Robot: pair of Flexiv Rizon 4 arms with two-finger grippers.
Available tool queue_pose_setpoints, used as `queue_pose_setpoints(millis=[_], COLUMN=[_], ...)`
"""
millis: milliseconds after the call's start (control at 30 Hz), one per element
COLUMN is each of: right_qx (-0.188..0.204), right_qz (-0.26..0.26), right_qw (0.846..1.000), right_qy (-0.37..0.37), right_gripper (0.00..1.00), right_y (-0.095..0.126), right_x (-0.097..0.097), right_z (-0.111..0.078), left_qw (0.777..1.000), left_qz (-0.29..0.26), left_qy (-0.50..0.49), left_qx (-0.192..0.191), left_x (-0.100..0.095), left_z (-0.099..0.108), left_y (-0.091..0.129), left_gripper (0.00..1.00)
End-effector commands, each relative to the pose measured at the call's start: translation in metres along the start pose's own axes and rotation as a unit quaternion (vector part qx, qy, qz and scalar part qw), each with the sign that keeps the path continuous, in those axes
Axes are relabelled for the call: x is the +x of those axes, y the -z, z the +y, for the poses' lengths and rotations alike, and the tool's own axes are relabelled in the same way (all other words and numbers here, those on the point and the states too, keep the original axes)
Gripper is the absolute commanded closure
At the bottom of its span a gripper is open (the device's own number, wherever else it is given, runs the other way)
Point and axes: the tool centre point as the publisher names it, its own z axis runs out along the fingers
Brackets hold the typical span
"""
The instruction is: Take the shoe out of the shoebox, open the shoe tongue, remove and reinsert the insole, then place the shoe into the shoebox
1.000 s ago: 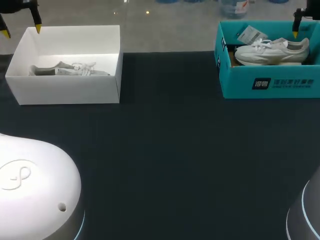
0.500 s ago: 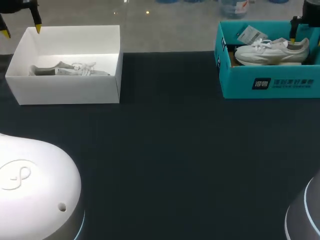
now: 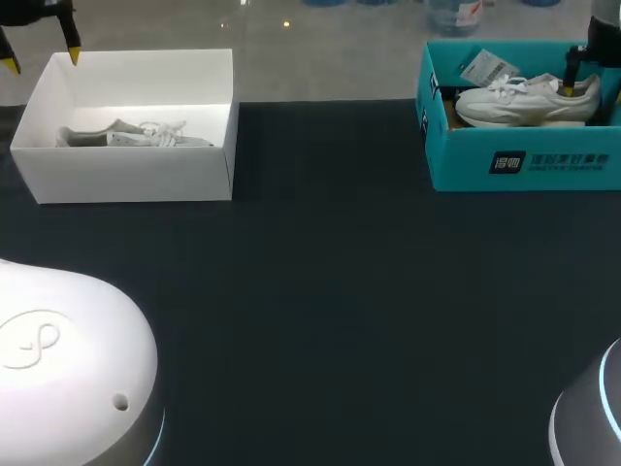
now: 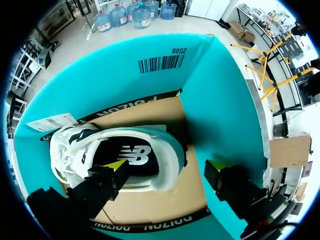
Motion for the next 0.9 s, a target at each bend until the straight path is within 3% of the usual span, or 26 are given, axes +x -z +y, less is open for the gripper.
queue_pose_setpoints(millis=[33,300,500,567,800,833,900], right_qx=[0.039,0.054,0.064,0.067,0.080,0.081,0.084], right_qz=[0.007,0.002,0.003,0.000,-0.028,-0.031,-0.038], right_qw=[0.999,0.999,0.998,0.998,0.995,0.995,0.994], right_qy=[0.003,-0.004,-0.008,-0.008,-0.044,-0.050,-0.057], right_gripper=[0.00,0.01,0.27,0.50,0.88,0.98,1.00], right_y=[-0.018,-0.033,-0.034,-0.035,-0.038,-0.037,-0.036], right_x=[-0.003,-0.001,0.006,0.007,0.003,0.002,0.000], right_z=[0.022,0.020,0.012,0.011,0.009,0.009,0.008], left_qw=[1.000,1.000,1.000,1.000,1.000,1.000,1.000], left_qz=[0.002,0.002,0.002,0.002,0.002,0.002,0.002], left_qy=[0.000,0.000,0.000,0.000,0.000,0.000,0.000], left_qx=[0.000,0.000,0.000,0.000,0.000,0.000,0.000], left_x=[0.000,0.000,0.000,0.000,0.000,0.000,0.000], left_z=[0.000,0.000,0.000,0.000,0.000,0.000,0.000], left_y=[0.001,0.001,0.001,0.001,0.001,0.001,0.001], left_gripper=[0.00,0.00,0.00,0.00,0.00,0.00,0.00])
